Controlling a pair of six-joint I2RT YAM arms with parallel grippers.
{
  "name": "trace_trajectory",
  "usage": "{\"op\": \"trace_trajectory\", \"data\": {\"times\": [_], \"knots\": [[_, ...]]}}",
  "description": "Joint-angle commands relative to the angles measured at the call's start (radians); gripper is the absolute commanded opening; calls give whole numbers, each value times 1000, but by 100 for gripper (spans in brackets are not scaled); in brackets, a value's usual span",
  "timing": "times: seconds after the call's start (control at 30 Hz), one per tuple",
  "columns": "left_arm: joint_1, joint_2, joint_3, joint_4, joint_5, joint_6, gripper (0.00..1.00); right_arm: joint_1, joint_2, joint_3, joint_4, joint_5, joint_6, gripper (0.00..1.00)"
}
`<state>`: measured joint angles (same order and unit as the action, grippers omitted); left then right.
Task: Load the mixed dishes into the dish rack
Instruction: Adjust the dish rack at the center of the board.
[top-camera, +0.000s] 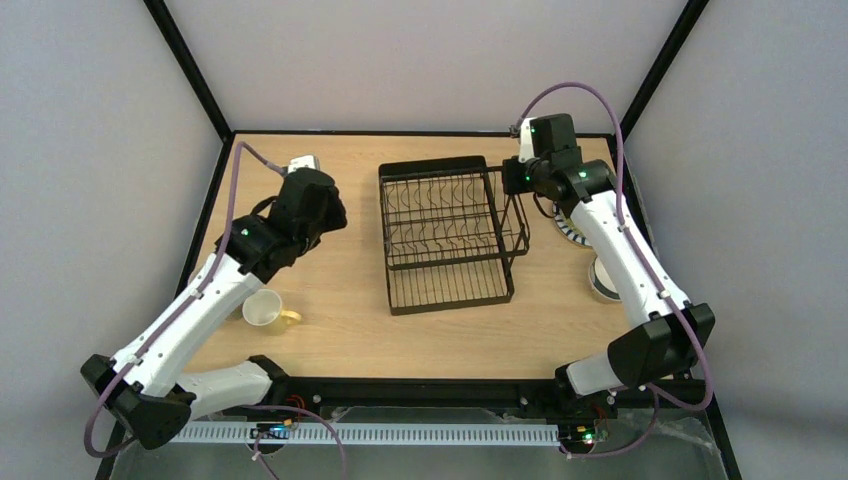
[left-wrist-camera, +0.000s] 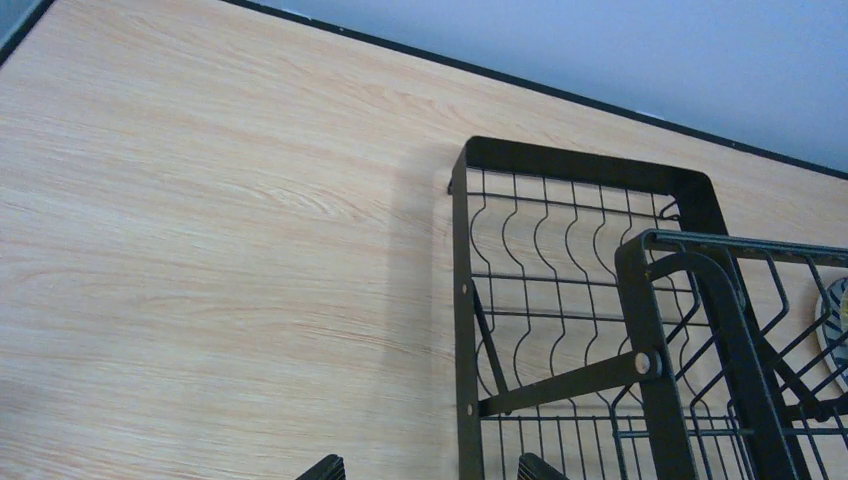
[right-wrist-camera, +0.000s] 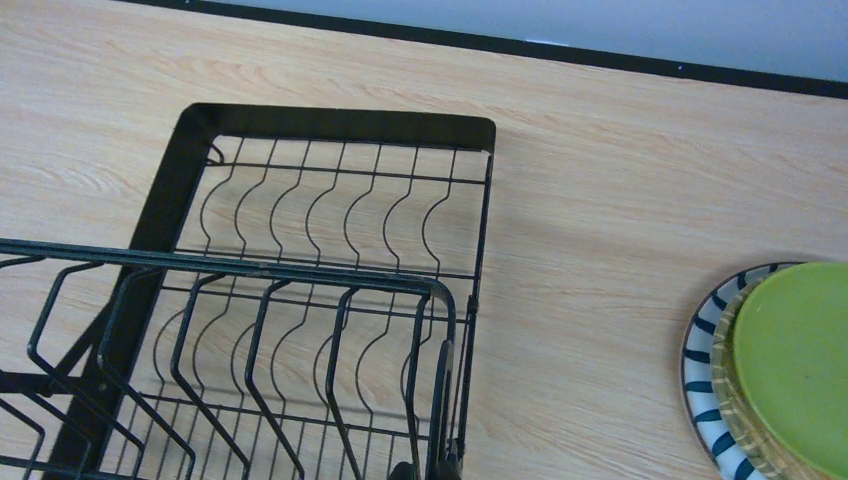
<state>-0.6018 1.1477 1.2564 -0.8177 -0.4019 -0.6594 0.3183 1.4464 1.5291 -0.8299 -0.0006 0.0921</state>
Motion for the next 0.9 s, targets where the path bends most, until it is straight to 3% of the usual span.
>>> {"op": "trace_trajectory", "data": {"times": [0.0, 0.47, 0.87], "knots": [[-1, -41, 28, -73, -68, -12, 99, -8, 33, 30, 1, 30, -131, 0], [-1, -21, 18, -46, -48, 3, 99, -5, 68, 53, 160, -245, -349, 0], [52, 71, 7, 5, -4, -35, 99, 7, 256, 219, 207, -345, -520, 0]]}}
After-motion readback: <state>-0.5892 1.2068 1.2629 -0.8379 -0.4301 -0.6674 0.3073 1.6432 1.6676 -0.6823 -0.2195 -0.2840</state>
